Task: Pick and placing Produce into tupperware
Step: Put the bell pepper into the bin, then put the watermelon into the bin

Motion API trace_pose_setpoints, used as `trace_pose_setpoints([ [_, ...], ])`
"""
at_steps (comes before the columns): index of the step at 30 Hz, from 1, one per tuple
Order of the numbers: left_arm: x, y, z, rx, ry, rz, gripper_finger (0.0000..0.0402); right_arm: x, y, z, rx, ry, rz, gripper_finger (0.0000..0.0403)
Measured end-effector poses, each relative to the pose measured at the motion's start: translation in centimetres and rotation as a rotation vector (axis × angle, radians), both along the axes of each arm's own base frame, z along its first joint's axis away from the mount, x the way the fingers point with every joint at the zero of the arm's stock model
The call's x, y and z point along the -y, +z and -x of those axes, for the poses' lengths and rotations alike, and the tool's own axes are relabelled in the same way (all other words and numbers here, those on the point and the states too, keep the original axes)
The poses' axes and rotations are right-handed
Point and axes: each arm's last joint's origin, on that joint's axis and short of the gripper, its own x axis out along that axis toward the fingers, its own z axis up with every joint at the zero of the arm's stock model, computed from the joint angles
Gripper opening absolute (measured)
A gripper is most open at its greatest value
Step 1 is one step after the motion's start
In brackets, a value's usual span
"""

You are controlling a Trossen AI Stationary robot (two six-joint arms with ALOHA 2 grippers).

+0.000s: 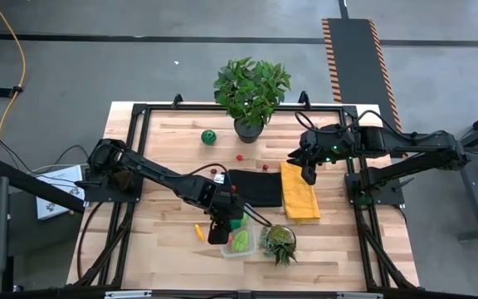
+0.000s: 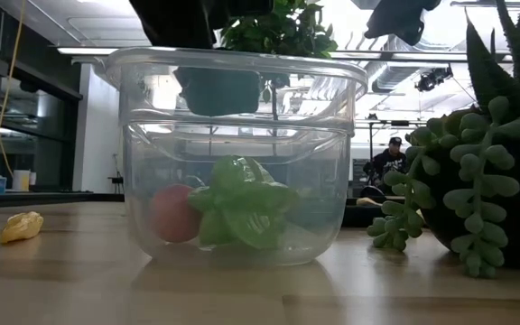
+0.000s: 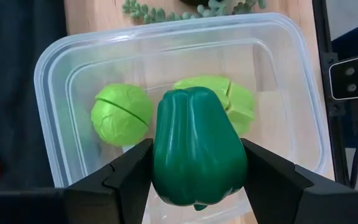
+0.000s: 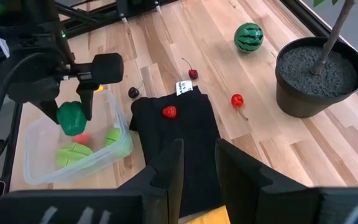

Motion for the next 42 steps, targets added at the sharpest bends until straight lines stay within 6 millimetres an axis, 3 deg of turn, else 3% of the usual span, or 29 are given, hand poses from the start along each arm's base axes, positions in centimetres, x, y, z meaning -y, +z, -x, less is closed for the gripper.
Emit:
trace_pose_setpoints([
  [20,0.1,0.1,-0.2,0.015,0.015,0.034,0.0216,0.0,0.0,0.0,0.0,-0.001,-0.002,0.0083],
  [32,0.0,0.1,-0.1,-0.001,0.048,0.026,0.0323,0.0,0.0,0.0,0.0,-0.001,-0.002,0.0083],
  [38,-0.1,0.0,0.3,-0.057,0.067,0.024,0.0308,0.0,0.0,0.0,0.0,0.001,0.001,0.0083],
  [42,-0.4,1.5,0.4,-0.101,0.073,0.009,0.0277,0.0,0.0,0.0,-0.001,0.003,0.004,0.0083],
])
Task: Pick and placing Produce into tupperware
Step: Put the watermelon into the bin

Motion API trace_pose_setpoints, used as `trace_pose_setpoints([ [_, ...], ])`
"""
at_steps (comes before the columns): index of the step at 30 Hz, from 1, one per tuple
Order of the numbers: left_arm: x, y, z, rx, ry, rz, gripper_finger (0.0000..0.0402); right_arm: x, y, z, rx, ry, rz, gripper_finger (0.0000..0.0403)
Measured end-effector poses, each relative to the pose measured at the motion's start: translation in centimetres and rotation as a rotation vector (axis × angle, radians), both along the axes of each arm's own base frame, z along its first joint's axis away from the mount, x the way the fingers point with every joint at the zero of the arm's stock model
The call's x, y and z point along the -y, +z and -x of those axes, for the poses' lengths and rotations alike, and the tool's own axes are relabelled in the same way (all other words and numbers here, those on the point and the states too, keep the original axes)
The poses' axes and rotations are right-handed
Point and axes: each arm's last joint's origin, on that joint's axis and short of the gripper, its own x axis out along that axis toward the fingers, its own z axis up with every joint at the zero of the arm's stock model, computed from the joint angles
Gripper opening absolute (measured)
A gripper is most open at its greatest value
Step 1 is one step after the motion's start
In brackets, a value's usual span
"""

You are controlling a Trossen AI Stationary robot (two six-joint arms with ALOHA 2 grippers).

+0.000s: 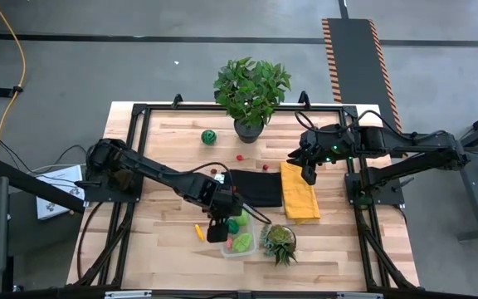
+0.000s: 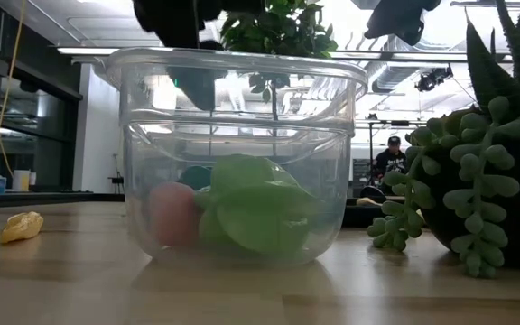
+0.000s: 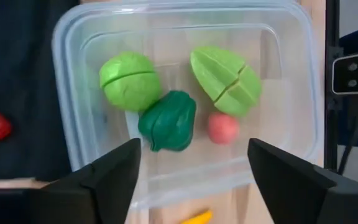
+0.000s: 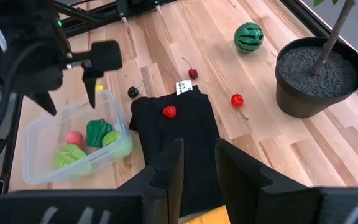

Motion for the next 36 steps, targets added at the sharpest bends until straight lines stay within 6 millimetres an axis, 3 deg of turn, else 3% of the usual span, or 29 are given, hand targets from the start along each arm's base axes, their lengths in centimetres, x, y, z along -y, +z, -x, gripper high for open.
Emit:
trace_pose_setpoints([
  [5,-1.5,2.5,-0.1,-0.03,0.034,-0.07,0.0222,0.0,0.0,0.0,0.0,0.0,0.0,0.0083],
  [11,-3.1,4.9,-0.1,-0.059,0.049,-0.035,0.0154,0.0,0.0,0.0,0.0,-0.004,-0.005,0.0083],
  [19,-4.9,7.7,0.7,-0.057,0.063,-0.05,0.0098,0.0,0.0,0.0,0.0,-0.004,-0.006,0.0083],
  [29,-5.9,13.2,6.0,0.054,0.187,-0.264,0.0062,0.0,0.0,0.0,0.0,-0.003,-0.004,0.0083],
  [36,-8.1,16.6,10.8,0.106,0.348,-0.345,0.0059,0.0,0.1,0.0,0.008,-0.004,-0.005,0.0083],
])
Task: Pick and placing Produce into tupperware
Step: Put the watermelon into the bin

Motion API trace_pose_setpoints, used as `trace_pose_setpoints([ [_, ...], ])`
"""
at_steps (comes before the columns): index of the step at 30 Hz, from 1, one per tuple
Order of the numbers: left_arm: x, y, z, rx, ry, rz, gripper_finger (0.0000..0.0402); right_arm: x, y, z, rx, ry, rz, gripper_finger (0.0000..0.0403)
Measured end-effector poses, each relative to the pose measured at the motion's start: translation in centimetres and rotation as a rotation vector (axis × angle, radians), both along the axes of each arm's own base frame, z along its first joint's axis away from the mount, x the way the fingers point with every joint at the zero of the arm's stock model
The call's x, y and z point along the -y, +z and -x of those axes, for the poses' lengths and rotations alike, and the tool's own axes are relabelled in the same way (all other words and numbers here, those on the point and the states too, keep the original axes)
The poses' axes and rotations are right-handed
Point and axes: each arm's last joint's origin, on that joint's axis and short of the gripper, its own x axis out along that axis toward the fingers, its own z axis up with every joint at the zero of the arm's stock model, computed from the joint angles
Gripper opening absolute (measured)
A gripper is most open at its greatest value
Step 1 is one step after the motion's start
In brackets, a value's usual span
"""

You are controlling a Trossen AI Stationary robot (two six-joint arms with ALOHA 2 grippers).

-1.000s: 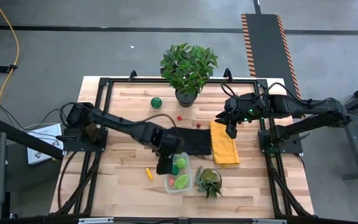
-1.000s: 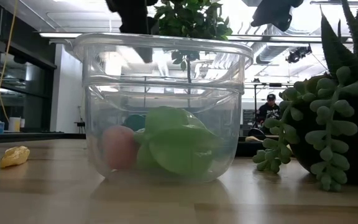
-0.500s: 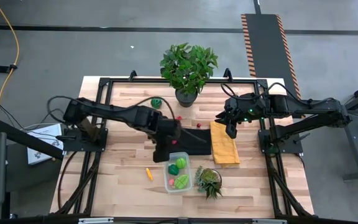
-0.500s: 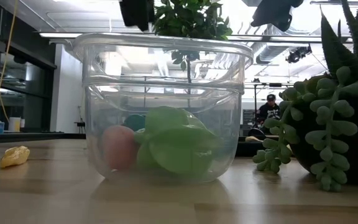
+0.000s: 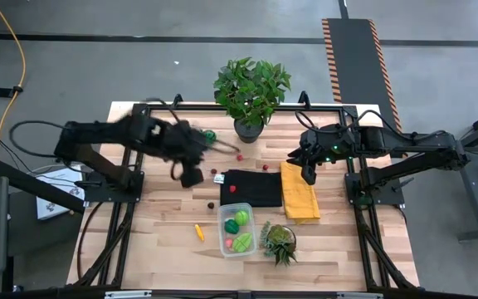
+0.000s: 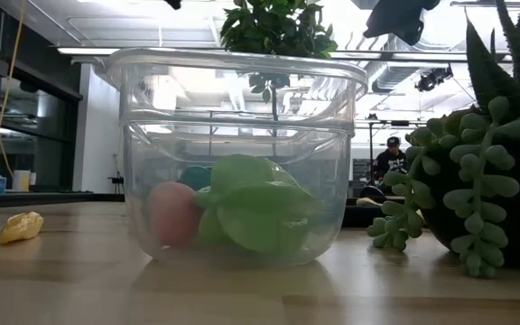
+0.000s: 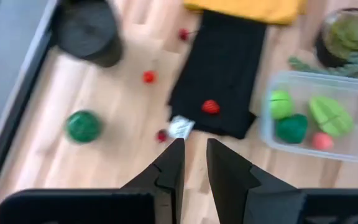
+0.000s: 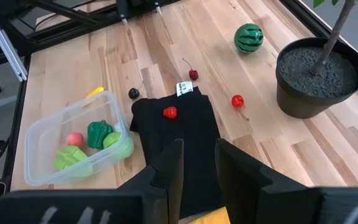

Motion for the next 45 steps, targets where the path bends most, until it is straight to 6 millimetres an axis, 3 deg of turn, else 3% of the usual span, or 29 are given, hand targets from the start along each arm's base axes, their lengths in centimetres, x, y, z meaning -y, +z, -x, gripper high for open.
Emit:
trace_pose_setpoints([
  [9,-3.0,2.1,5.7,0.036,0.192,-0.051,0.008,0.0,0.1,-0.1,0.011,-0.01,-0.013,0.0083],
  [13,-4.0,0.9,7.7,0.032,0.265,-0.046,0.01,0.0,0.1,-0.1,0.018,-0.019,-0.01,0.0083],
  [17,-5.0,-1.9,9.0,0.029,0.365,0.014,0.013,0.1,0.2,-0.2,0.032,-0.056,-0.016,0.0083],
  [23,-6.9,-7.1,9.0,0.042,0.486,0.11,0.0186,0.2,0.5,-0.4,0.071,-0.104,-0.054,0.0083],
  [28,-8.8,-10.1,8.4,0.045,0.603,0.152,0.0233,0.2,0.5,-0.4,0.081,-0.144,-0.058,0.0083],
  [37,-12.9,-13.0,7.9,-0.025,0.77,0.201,0.0287,0.3,0.5,-0.4,0.087,-0.188,-0.059,0.0083],
  [45,-16.1,-15.0,7.4,0.001,0.711,0.333,0.0294,0.4,0.5,-0.4,0.094,-0.225,-0.082,0.0083],
])
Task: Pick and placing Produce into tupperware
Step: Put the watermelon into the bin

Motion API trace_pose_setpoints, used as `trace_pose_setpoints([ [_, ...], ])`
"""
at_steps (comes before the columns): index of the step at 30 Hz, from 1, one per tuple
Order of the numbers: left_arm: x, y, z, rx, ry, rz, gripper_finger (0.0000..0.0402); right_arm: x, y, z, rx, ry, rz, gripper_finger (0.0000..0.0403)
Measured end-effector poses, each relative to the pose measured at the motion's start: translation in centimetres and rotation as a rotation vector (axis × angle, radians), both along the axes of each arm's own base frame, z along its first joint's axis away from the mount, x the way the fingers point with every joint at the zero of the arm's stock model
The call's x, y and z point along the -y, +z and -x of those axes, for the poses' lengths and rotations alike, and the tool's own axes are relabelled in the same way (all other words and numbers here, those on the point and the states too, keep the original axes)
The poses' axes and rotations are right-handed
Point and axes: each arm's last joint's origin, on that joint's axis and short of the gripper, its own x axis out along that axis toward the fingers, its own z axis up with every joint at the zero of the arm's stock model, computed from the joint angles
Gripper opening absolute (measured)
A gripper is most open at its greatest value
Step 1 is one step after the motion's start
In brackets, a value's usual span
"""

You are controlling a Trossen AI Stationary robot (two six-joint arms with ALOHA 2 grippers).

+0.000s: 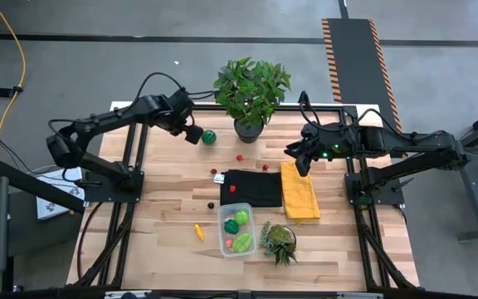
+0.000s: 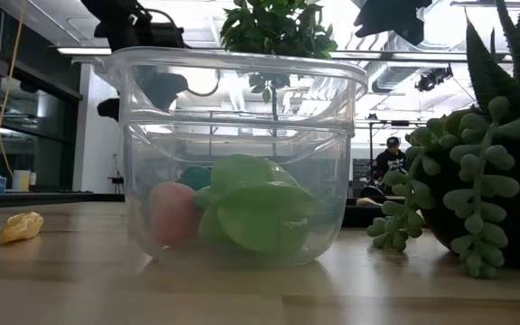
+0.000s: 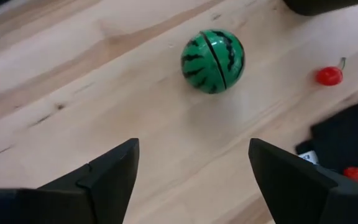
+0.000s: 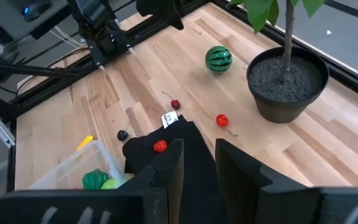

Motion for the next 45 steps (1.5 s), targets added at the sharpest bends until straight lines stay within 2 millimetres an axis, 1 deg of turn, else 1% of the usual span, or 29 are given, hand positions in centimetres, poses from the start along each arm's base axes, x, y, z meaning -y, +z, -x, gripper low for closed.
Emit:
trace_pose_setpoints([
  [5,-0.4,0.1,0.1,0.007,-0.057,-0.039,0.0294,0.0,0.0,0.0,0.005,-0.013,-0.018,0.0083],
  [8,-0.4,0.4,0.0,0.01,-0.109,-0.071,0.0294,0.0,0.0,0.0,0.006,-0.014,-0.021,0.0083],
  [15,-0.4,0.3,0.1,-0.014,-0.178,-0.086,0.0294,0.0,0.0,0.0,0.011,-0.026,-0.039,0.0083],
  [23,0.6,0.2,1.1,-0.109,-0.222,-0.007,0.0294,0.0,0.0,0.0,0.014,-0.035,-0.052,0.0083],
  [27,1.1,0.5,1.5,-0.126,-0.255,-0.007,0.0294,0.2,0.0,0.0,0.014,-0.048,-0.049,0.0083],
  [29,1.2,0.7,1.7,-0.128,-0.257,-0.017,0.0294,0.4,0.0,0.0,0.011,-0.05,-0.038,0.0083],
  [34,1.1,0.9,2.0,-0.208,-0.229,-0.069,0.0294,0.9,0.0,0.1,0.005,-0.056,-0.015,0.0083],
  [40,1.0,0.9,2.0,-0.231,-0.226,-0.099,0.0294,1.1,0.0,0.1,-0.002,-0.047,0.001,0.0083],
  [45,0.7,1.0,1.9,-0.257,-0.268,-0.165,0.0294,1.1,0.0,0.1,-0.002,-0.042,0.001,0.0083],
])
